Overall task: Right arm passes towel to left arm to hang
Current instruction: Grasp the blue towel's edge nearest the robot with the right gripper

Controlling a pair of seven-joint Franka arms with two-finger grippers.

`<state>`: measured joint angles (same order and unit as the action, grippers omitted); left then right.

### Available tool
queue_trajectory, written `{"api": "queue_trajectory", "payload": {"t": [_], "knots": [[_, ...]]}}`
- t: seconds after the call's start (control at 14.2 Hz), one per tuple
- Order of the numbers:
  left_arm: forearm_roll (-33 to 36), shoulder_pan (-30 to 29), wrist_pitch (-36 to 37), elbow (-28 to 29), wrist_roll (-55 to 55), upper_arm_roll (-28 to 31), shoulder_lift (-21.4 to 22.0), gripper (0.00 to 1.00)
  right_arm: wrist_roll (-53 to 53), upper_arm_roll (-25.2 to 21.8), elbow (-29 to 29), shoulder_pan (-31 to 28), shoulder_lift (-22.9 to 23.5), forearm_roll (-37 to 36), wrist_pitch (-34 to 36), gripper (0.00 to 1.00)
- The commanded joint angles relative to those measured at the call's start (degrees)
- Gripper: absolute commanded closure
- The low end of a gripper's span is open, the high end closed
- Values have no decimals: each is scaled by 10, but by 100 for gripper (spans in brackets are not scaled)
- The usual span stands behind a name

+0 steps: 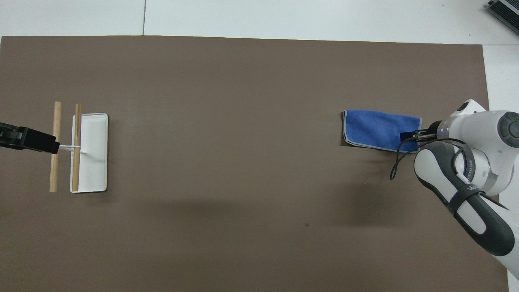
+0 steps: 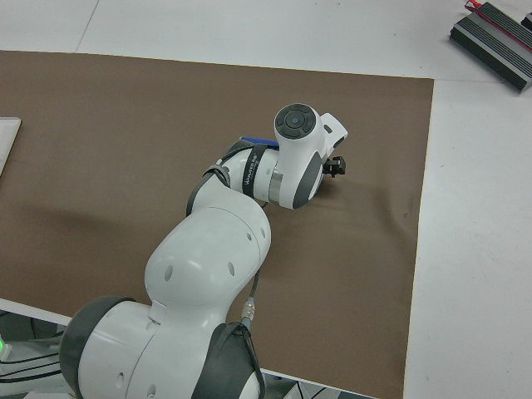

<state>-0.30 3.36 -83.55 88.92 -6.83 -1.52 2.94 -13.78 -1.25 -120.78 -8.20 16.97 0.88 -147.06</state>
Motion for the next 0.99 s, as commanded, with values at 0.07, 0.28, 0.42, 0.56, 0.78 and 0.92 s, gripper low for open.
{"api": "queue_trajectory", "payload": {"t": [0.07,0.28,0.42,0.56,0.78,0.92], "knots": [[7,-6,-7,14,-4,-3,11,0,-5,6,-4,-11,33,2,-38,0],[7,-6,-7,13,-4,-4,11,0,-5,6,-3,-11,35,2,-44,0],[7,-6,-6,13,-4,-3,11,0,-6,6,-3,-10,35,2,-44,0],[7,-6,-7,14,-4,-3,11,0,-6,6,-2,-10,35,2,-44,0],[7,-6,-7,13,-4,-3,11,0,-7,6,-2,-9,35,2,-41,10],[7,-6,-6,14,-4,-3,11,0,-7,6,-2,-8,35,2,-40,27]]}}
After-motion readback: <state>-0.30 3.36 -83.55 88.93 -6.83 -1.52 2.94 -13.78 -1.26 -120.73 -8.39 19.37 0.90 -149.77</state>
